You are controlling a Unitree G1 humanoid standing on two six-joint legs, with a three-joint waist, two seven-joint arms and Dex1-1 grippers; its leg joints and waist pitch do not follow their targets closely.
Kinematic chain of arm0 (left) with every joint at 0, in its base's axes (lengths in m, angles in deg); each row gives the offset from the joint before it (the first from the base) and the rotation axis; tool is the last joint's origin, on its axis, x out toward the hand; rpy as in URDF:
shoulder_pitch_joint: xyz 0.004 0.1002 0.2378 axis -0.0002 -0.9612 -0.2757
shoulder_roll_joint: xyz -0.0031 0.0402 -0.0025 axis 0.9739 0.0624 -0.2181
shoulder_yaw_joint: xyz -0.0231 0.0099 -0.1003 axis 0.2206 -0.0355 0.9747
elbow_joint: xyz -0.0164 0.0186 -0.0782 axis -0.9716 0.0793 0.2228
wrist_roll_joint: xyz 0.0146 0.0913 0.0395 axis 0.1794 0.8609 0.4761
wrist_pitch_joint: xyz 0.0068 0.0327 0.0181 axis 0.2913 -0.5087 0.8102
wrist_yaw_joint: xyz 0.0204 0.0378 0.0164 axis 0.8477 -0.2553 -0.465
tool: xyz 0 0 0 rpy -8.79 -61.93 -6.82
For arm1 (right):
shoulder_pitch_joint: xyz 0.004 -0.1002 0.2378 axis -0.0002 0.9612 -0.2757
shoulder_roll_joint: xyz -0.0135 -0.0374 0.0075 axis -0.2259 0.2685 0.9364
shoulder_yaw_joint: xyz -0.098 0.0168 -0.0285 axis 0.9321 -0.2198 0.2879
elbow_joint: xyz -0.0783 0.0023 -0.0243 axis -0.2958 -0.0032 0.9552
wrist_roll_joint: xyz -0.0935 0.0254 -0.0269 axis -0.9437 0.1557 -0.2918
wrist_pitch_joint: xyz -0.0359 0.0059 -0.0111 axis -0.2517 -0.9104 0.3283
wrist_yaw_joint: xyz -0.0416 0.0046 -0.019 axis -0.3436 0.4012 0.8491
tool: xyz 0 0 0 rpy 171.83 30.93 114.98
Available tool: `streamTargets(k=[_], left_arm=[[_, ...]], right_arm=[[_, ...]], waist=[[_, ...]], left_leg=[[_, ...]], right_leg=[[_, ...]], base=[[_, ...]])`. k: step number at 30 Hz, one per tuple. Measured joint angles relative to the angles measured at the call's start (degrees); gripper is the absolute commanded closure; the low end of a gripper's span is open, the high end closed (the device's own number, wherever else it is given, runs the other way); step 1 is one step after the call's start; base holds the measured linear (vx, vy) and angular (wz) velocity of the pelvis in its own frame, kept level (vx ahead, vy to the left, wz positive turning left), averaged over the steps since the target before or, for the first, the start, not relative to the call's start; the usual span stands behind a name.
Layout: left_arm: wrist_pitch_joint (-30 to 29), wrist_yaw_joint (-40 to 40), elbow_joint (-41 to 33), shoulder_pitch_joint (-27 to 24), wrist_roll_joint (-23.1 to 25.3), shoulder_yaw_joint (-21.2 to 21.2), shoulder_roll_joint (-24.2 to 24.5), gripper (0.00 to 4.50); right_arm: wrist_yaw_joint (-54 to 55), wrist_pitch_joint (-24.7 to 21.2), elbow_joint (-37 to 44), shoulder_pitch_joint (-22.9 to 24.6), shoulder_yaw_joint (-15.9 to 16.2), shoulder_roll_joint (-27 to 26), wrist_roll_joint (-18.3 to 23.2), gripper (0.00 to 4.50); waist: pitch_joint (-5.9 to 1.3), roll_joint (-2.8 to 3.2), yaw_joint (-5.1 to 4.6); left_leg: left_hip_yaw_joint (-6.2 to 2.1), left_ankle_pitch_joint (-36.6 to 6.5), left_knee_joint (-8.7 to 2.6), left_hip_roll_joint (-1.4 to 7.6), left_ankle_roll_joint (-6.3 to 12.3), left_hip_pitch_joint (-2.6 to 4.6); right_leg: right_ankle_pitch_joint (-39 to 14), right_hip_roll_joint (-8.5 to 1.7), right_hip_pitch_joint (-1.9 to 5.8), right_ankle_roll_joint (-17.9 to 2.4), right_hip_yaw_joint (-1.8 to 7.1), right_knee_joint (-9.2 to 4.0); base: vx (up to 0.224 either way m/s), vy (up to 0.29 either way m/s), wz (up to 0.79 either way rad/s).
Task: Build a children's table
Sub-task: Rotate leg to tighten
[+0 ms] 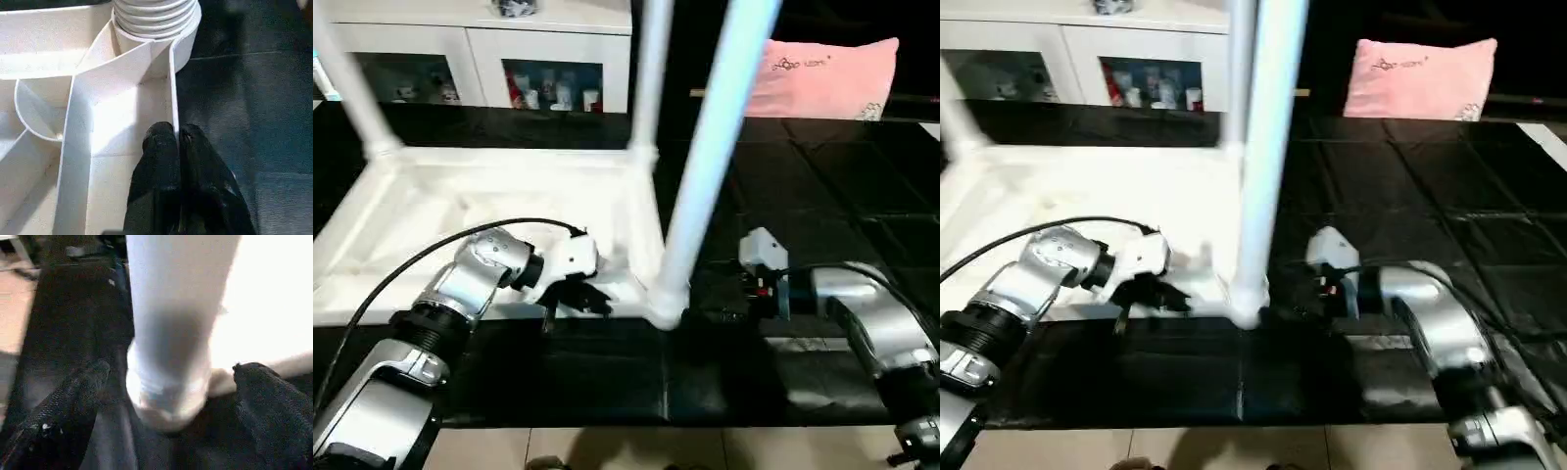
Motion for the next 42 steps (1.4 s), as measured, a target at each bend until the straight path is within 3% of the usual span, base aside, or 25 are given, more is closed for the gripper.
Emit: streamTargets(k=[10,25,39,42], left_arm=[[1.36,2.29,-0.42,-0.02,-0.1,-0.62,0.2,4.5],[2.07,3.45,-0.42,-0.12,-0.13,-0.73,0.43,4.5],[1.93,3.96,-0.42,-0.31,-0.12,-0.77,0.74,4.5],[-1.4,0.78,-0.1,-0.3,-0.02,-0.04,-0.67,4.5]], right_arm=[[-3.64,0.4,-4.69,-2.58,3.67,-2.31,-0.82,0.23],[-5.42,0.37,-6.69,-3.37,3.68,-3.14,-0.61,1.63],[-5.3,0.33,-6.39,-2.6,3.49,-3.95,-0.55,1.72],[-0.87,-1.69,-4.99,-0.39,0.95,-5.59,-0.1,1.73]], waist=[[0.0,-0.01,0.05],[0.0,-0.01,0.03],[-0.04,0.06,-0.01],[-0.09,0.16,0.02]], left_leg=[[-0.01,0.0,0.01,0.01,0.0,-0.04],[0.0,0.0,0.03,0.01,0.0,-0.05],[0.0,0.0,0.05,0.02,-0.01,-0.03],[-0.03,0.0,0.1,0.01,-0.01,0.09]], right_leg=[[-0.03,0.0,0.0,0.04,0.0,0.03],[-0.02,-0.01,0.0,0.04,0.01,0.07],[-0.02,0.0,0.09,0.02,0.01,0.1],[-0.02,0.0,0.25,0.03,0.01,0.09]], base=[[0.0,0.0,0.0],[0.0,0.0,0.0],[0.0,0.0,0.0],[0.0,0.0,0.0]])
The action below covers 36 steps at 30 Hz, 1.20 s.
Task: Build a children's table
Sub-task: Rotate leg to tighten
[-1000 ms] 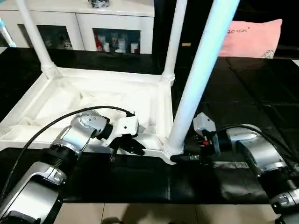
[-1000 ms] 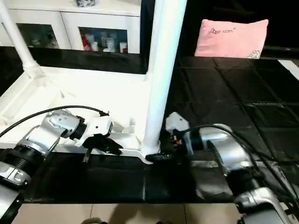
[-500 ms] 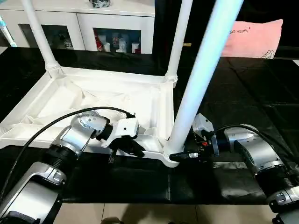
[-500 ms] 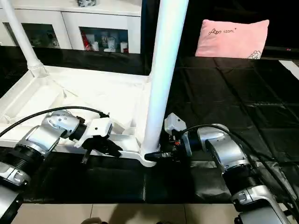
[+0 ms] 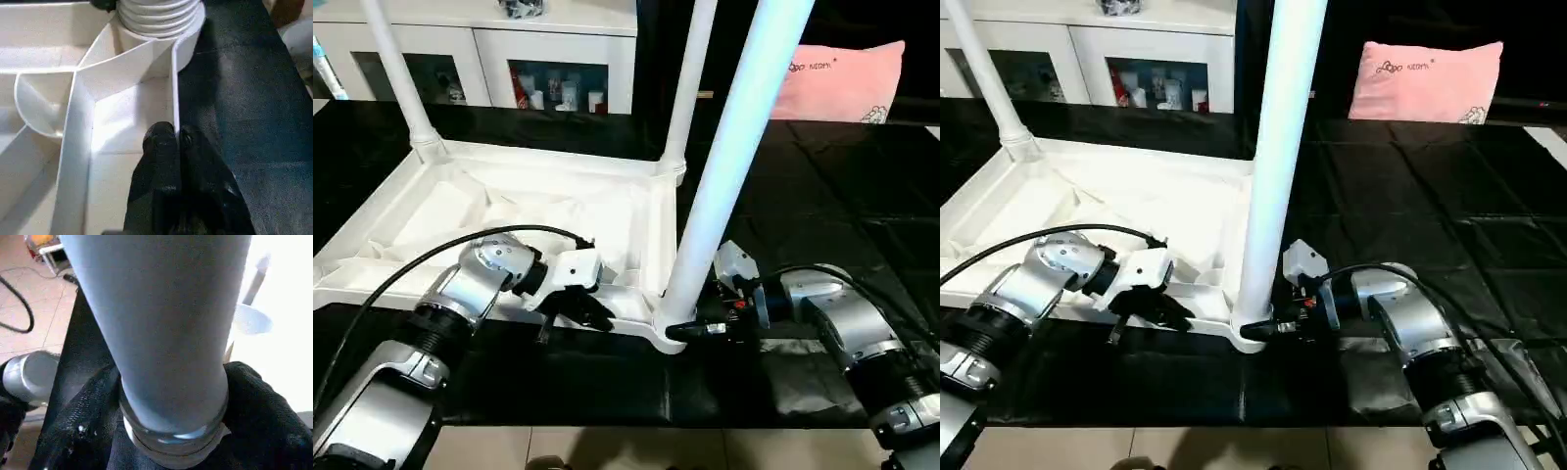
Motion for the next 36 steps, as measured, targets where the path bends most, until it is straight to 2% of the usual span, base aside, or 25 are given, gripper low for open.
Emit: streamTargets(k=[4,7,9,14,18,22,23,26,28,30,32,36], left_arm=[[-7.31,-7.95,1.23,0.15,0.02,3.18,-3.54,4.5],[-13.29,-15.36,1.34,0.44,0.0,5.36,-7.1,4.5],[-16.96,-20.12,1.3,0.93,0.0,6.55,-9.2,4.5],[-24.14,-29.99,-0.3,1.45,0.61,8.99,-12.84,4.5],[-26.21,-35.43,-0.83,1.82,1.84,9.32,-14.94,4.5],[-26.1,-36.53,-0.84,1.96,2.61,9.02,-15.35,4.5],[-26.1,-36.55,-0.84,1.97,2.68,8.99,-15.34,4.5],[-26.0,-36.68,-0.88,1.98,2.76,8.85,-15.16,4.5],[-25.9,-36.78,-0.87,1.98,2.77,8.81,-15.01,4.5],[-25.58,-37.11,-0.73,1.98,2.88,8.77,-14.69,4.5],[-24.5,-37.14,-0.4,1.99,3.05,8.6,-14.6,4.5],[-21.13,-36.37,0.8,2.07,3.26,8.54,-13.25,4.5]], right_arm=[[11.77,-2.08,0.33,1.7,-4.24,-3.53,-0.4,1.73],[23.03,-3.71,-1.26,1.49,-8.46,-8.09,-0.6,1.73],[30.38,-4.66,-3.09,-0.08,-10.69,-11.48,-0.8,1.73],[45.8,-4.71,-10.52,-6.5,-13.66,-18.69,-2.44,1.73],[53.75,-4.15,-15.42,-10.56,-14.94,-21.84,-3.97,1.73],[55.72,-4.0,-15.71,-11.14,-15.01,-22.58,-4.55,1.73],[55.79,-3.81,-15.71,-11.09,-15.07,-22.67,-4.6,1.17],[55.9,-2.99,-16.36,-10.34,-15.69,-23.52,-4.53,0.96],[55.99,-2.13,-16.59,-10.19,-16.09,-23.92,-4.48,0.59],[55.92,-1.69,-16.62,-10.06,-16.08,-24.08,-4.37,0.55],[55.22,-1.17,-14.74,-8.4,-16.08,-23.99,-4.05,0.24],[47.57,-0.45,-7.31,-1.68,-14.25,-21.42,-2.38,0.03]], waist=[[-0.06,0.1,-0.8],[-0.09,0.12,-2.2],[-0.09,0.12,-3.2],[-0.1,0.12,-4.72],[-0.13,0.07,-4.84],[-0.13,0.06,-4.62],[-0.13,0.06,-4.63],[-0.13,0.07,-4.72],[-0.12,0.08,-4.78],[-0.11,0.11,-4.77],[-0.11,0.11,-4.64],[-0.1,0.09,-4.72]], left_leg=[[0.0,0.01,0.14,-0.01,-0.01,0.08],[0.02,0.01,0.16,-0.02,-0.01,0.1],[0.0,0.01,0.13,-0.01,-0.01,0.07],[-0.02,0.01,0.03,0.04,-0.01,0.02],[0.0,-0.01,0.03,0.01,0.0,-0.01],[-0.01,-0.01,0.03,0.01,0.0,-0.02],[0.0,-0.01,0.04,0.01,0.0,-0.02],[0.0,0.0,0.03,0.02,0.0,-0.01],[-0.01,0.0,0.05,0.01,0.0,0.0],[-0.01,0.01,0.07,0.02,0.0,0.0],[-0.02,0.01,0.06,0.01,0.0,-0.03],[-0.01,-0.03,-0.04,0.01,0.03,-0.09]], right_leg=[[0.03,0.0,0.09,0.02,0.02,-0.01],[0.05,0.0,0.08,0.04,0.05,-0.04],[0.05,0.01,0.03,0.04,0.01,0.0],[0.06,0.07,-0.03,0.03,-0.01,0.0],[0.06,0.06,-0.04,0.02,0.01,-0.07],[0.06,0.05,-0.03,0.03,0.01,-0.06],[0.06,0.05,-0.03,0.02,0.01,-0.06],[0.06,0.05,-0.03,0.02,0.01,-0.05],[0.07,0.06,-0.03,0.01,0.02,-0.04],[0.07,0.05,-0.03,0.0,0.02,-0.04],[0.07,0.05,-0.02,0.01,0.01,-0.07],[0.05,0.06,-0.08,0.05,0.0,-0.14]], base=[[0.0,0.0,0.0],[0.0,0.0,0.0],[0.0,0.0,0.0],[0.0,0.0,0.0],[0.0,0.0,0.0],[0.0,0.0,0.0],[0.0,0.0,0.0],[0.0,0.0,0.0],[0.0,0.0,0.0],[0.0,0.0,0.0],[0.0,0.0,0.0],[0.0,0.0,0.0]])
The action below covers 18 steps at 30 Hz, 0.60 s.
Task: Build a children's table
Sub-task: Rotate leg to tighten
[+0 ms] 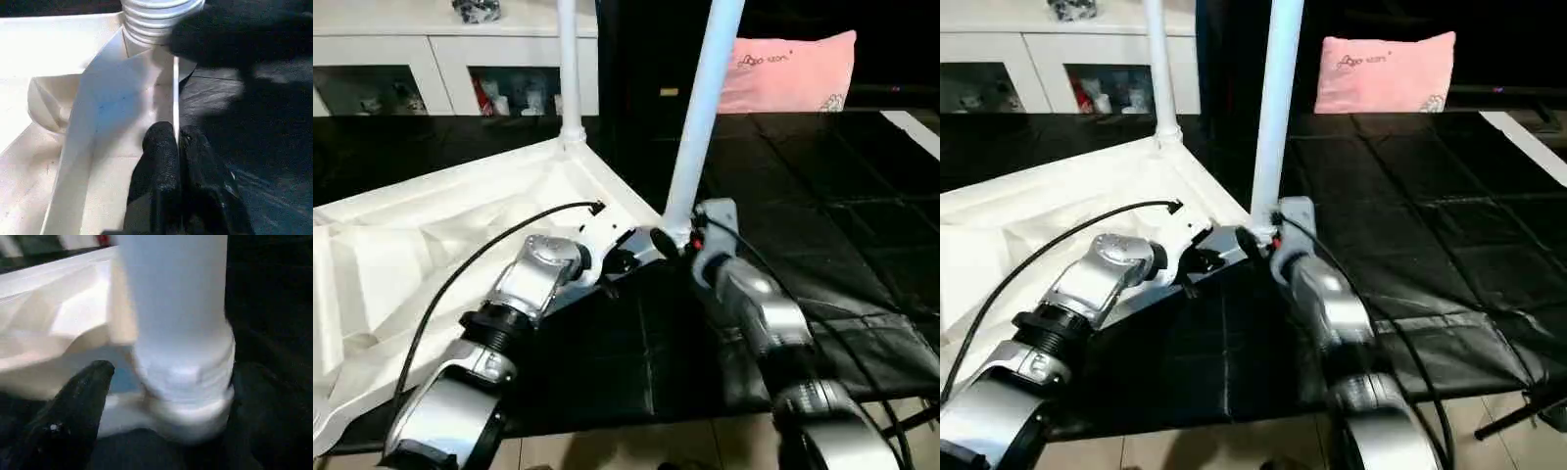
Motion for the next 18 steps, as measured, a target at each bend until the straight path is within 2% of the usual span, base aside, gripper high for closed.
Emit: streamTargets(k=[5,7,12,15,18], left_arm=[[3.76,5.13,0.32,-0.03,-0.41,-0.87,2.88,4.5],[4.8,7.4,0.31,-0.11,-0.66,-1.11,4.36,4.5],[10.36,16.47,0.09,-1.65,-1.88,-2.42,8.03,4.5],[14.0,21.53,0.09,-1.89,-1.99,-3.82,9.97,4.5],[16.07,26.29,0.09,-1.9,-2.58,-4.7,11.67,4.5]], right_arm=[[-12.3,-2.84,9.28,7.95,2.87,7.51,2.72,0.03],[-15.54,-3.15,11.39,9.37,2.86,10.51,3.19,0.03],[-24.2,-3.05,16.77,9.38,2.52,18.25,4.61,0.03],[-29.38,-1.93,17.2,9.04,3.9,22.15,4.19,0.03],[-34.29,-1.03,17.12,8.52,5.99,24.45,4.03,0.03]], waist=[[0.04,-0.04,0.58],[0.06,-0.04,0.73],[0.06,-0.02,1.75],[0.06,-0.02,2.96],[0.06,-0.03,3.38]], left_leg=[[0.01,0.0,-0.08,0.0,0.03,-0.16],[0.02,0.0,-0.07,0.0,0.03,-0.18],[0.02,0.0,-0.08,0.0,0.03,-0.12],[0.02,0.0,-0.03,-0.02,0.03,-0.06],[0.02,0.0,-0.01,-0.04,0.03,-0.04]], right_leg=[[-0.04,0.0,-0.14,0.05,-0.01,-0.04],[-0.03,0.0,-0.17,0.05,-0.01,-0.05],[-0.04,0.0,-0.14,0.07,-0.02,-0.05],[-0.04,-0.03,-0.13,0.06,0.0,-0.04],[-0.04,-0.05,-0.13,0.06,0.01,-0.03]], base=[[0.0,0.0,0.0],[0.0,0.0,0.0],[0.0,0.0,0.0],[0.0,0.0,0.0],[0.0,0.0,0.0]])
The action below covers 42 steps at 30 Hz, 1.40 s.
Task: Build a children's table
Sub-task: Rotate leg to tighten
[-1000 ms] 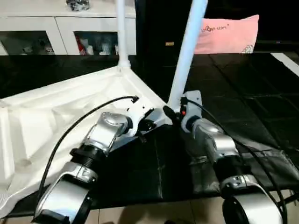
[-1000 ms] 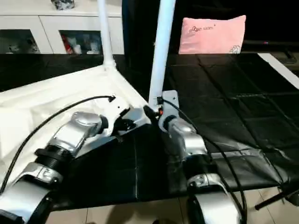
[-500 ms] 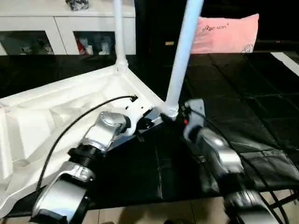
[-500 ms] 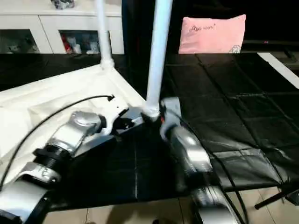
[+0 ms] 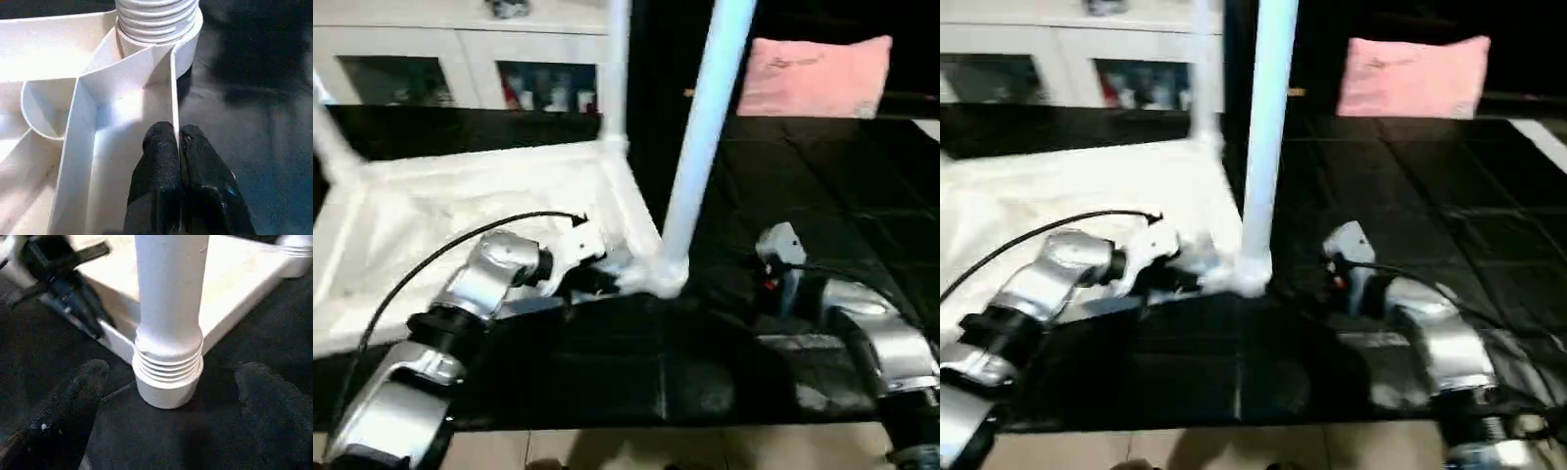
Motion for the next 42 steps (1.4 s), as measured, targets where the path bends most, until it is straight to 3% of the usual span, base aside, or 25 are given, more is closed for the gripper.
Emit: streamTargets(k=[8,14,19,20,22,42], left_arm=[[4.09,9.28,-0.26,-0.06,-1.31,-2.25,2.28,4.5],[5.57,12.78,-1.19,-0.06,-1.37,-3.8,2.08,4.5],[6.28,13.73,-1.2,-0.06,-1.38,-4.08,2.12,4.5],[6.54,14.04,-1.19,-0.06,-1.37,-4.08,2.17,4.5],[6.66,14.29,-1.2,-0.06,-1.37,-4.08,2.16,4.5],[7.32,14.74,-1.2,-0.06,-1.29,-4.43,2.3,4.5]], right_arm=[[-10.32,2.34,-2.15,-3.8,5.04,2.12,-1.17,0.03],[-13.36,3.69,-5.02,-6.95,6.44,1.18,-1.16,0.03],[-15.12,3.22,-6.75,-7.31,6.83,-0.09,-0.34,0.03],[-15.68,2.52,-6.8,-7.71,6.83,-0.46,0.5,0.3],[-16.34,2.06,-6.74,-8.44,6.83,-0.69,1.0,0.3],[-22.06,-1.46,-6.48,-8.14,7.13,0.48,2.76,2.09]], waist=[[0.0,0.0,0.78],[0.0,-0.02,1.28],[0.0,-0.02,1.17],[0.0,-0.02,1.17],[-0.01,-0.03,1.24],[-0.01,-0.04,1.36]], left_leg=[[0.0,0.0,0.01,0.0,0.0,-0.01],[0.0,0.0,0.03,0.0,0.0,0.0],[0.01,0.0,0.03,0.01,0.0,-0.03],[0.02,0.0,0.03,0.02,0.0,-0.02],[0.01,0.01,0.03,0.02,-0.01,-0.02],[0.01,0.0,0.06,0.02,-0.01,-0.03]], right_leg=[[0.0,-0.01,0.0,0.0,-0.01,0.03],[0.01,-0.02,0.0,-0.01,-0.01,0.07],[0.01,-0.02,-0.01,-0.01,0.0,0.09],[0.01,-0.01,0.0,-0.01,0.0,0.1],[0.01,-0.02,0.0,-0.01,0.0,0.11],[0.01,-0.02,0.0,-0.02,-0.01,0.11]], base=[[0.0,0.0,0.0],[0.0,0.0,0.0],[0.0,0.0,0.0],[0.0,0.0,0.0],[0.0,0.0,0.0],[0.0,0.0,0.0]])
